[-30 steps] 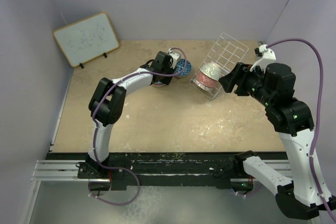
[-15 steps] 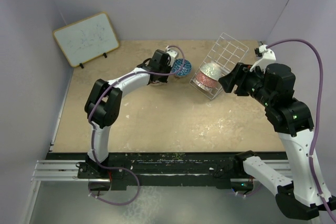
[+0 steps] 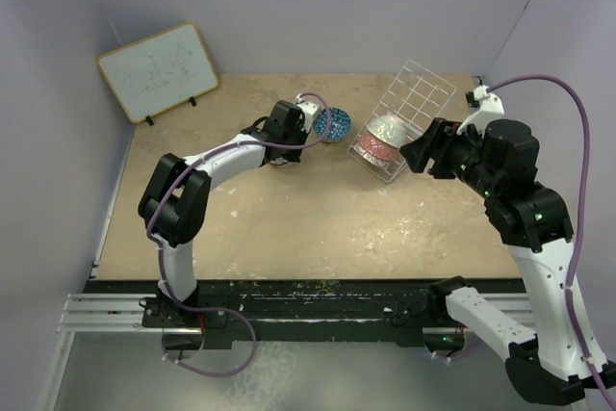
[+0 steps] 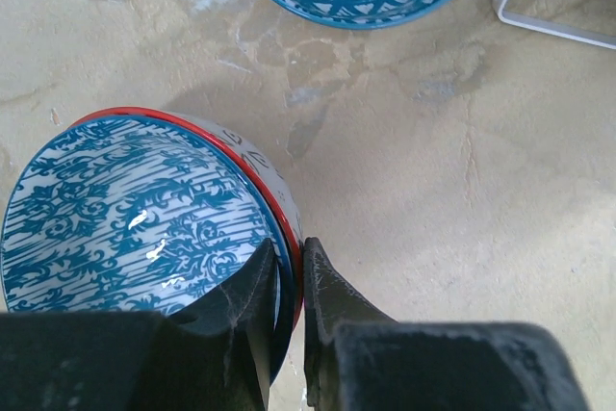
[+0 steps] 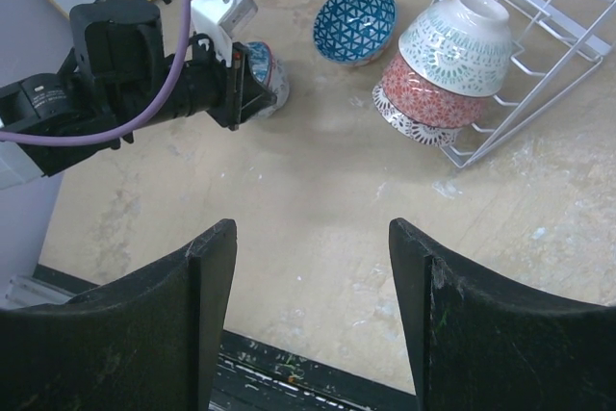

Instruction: Load the bowls into the dish rack

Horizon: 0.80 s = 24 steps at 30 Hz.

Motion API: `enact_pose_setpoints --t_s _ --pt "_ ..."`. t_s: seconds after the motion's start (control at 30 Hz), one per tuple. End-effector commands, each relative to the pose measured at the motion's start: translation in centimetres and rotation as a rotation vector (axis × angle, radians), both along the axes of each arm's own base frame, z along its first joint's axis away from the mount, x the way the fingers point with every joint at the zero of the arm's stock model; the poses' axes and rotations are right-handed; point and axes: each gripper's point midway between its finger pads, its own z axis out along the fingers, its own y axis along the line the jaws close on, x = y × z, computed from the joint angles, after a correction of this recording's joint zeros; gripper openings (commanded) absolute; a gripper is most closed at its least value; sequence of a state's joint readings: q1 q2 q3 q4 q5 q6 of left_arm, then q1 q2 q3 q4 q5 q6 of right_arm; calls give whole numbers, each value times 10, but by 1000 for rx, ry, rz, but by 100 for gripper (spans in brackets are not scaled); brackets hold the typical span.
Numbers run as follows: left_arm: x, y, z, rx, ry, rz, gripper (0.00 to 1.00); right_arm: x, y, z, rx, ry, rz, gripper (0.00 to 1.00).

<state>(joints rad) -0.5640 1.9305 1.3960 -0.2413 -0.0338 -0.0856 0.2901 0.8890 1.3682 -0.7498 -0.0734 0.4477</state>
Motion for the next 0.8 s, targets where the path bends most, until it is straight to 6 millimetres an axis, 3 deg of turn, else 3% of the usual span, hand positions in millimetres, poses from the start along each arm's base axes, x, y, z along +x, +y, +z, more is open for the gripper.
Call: enact_pose_setpoints --t_s 0.0,0.3,0.7,0.77 --pt "0 -12 43 -100 -81 -15 18 -2 4 12 32 -46 16 67" --pt "-7 -23 55 -103 -104 -51 23 -4 4 12 35 -47 18 67" --pt "-15 -26 41 -60 -80 -64 19 -6 4 13 34 -49 20 67" --pt "-16 -28 39 -55 -76 -70 25 -7 3 15 34 -53 19 67"
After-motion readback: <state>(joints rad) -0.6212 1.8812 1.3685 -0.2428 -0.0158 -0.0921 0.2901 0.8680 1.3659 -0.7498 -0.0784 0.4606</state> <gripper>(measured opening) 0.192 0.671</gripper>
